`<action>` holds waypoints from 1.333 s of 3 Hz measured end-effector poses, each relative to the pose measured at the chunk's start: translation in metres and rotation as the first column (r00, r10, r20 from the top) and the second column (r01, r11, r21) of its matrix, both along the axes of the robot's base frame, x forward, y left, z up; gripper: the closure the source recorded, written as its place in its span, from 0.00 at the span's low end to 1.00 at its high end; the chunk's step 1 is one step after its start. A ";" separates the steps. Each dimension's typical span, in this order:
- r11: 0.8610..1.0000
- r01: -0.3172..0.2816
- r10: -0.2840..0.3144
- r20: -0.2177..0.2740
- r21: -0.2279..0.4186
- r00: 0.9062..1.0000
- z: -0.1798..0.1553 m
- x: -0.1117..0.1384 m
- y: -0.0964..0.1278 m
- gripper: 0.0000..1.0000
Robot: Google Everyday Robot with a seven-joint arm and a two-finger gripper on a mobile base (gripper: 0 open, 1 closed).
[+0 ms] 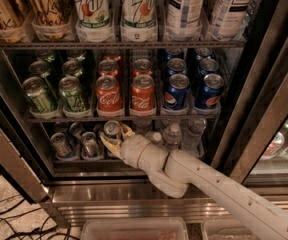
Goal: Pick redbull can from bottom shelf of fridge
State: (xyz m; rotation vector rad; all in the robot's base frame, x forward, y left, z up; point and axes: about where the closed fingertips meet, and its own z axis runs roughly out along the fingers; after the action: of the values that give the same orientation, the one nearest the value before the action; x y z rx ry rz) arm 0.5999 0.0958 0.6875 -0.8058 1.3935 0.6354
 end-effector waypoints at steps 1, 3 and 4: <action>0.999 -0.023 0.023 0.013 -0.022 1.000 0.012 -0.012 -0.001 1.00; 0.986 -0.147 0.145 -0.033 -0.075 0.989 0.016 -0.048 0.004 1.00; 0.963 -0.256 0.251 -0.061 -0.082 0.966 0.011 -0.065 0.005 1.00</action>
Offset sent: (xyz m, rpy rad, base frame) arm -0.0552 -0.0010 0.0233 -0.0944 0.0113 0.1125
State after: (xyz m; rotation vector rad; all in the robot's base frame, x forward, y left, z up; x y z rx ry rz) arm 0.5346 0.1012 0.6989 -1.0577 1.3831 0.7993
